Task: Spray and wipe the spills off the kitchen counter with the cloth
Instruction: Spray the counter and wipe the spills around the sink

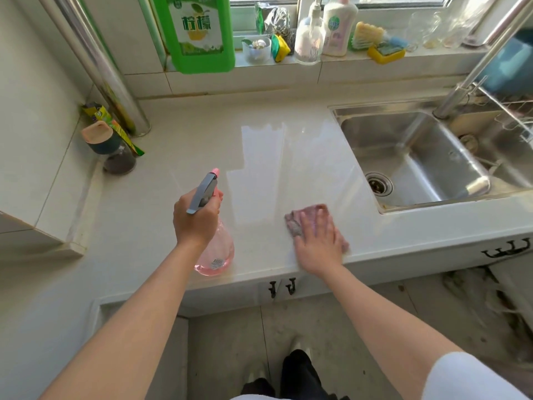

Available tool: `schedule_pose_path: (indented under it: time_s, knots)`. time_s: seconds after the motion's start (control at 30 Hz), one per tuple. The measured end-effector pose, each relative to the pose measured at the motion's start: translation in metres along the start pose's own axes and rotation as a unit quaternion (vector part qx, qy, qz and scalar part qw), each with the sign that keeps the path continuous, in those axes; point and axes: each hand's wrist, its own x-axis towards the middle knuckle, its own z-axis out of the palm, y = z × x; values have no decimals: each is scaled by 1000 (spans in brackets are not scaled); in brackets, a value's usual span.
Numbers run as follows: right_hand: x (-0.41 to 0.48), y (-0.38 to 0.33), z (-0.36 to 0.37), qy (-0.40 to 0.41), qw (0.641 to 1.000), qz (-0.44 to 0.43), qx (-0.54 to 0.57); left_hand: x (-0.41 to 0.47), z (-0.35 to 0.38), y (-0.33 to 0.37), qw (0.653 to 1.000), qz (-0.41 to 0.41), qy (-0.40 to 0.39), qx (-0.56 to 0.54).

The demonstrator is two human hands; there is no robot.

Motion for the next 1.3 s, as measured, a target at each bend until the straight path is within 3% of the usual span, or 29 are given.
schedule_pose_path:
  time_s: [0.13,0.3,0.53,0.7,0.87,0.97,1.07,1.13,1.3]
  knots:
    - [-27,-43,21,-17,989,-144,0,-3,-1,1,1000,5,-1,7]
    - [-32,-18,12,17,980,-198,7,-8,1,0,999,29,-7,23]
    - [-29,57,-6,142,987,-80,-20,-15,2,-4,999,40,9,17]
    - [-20,114,-31,139,987,31,-69,-25,9,-7,998,40,38,24]
    - [0,126,-63,52,994,53,-82,-36,10,-3,994,-18,101,-34]
    - [8,96,-83,-36,992,4,122,-48,5,5,989,-41,128,-68]
    - [-2,34,-99,-167,926,-42,335,-62,-12,16,988,-55,118,-89]
    - [-10,-9,-97,-232,898,-75,367,-73,-28,21,988,-62,106,-89]
    - [-53,-107,-75,-365,833,-181,374,-114,-80,10,971,-100,181,-120]
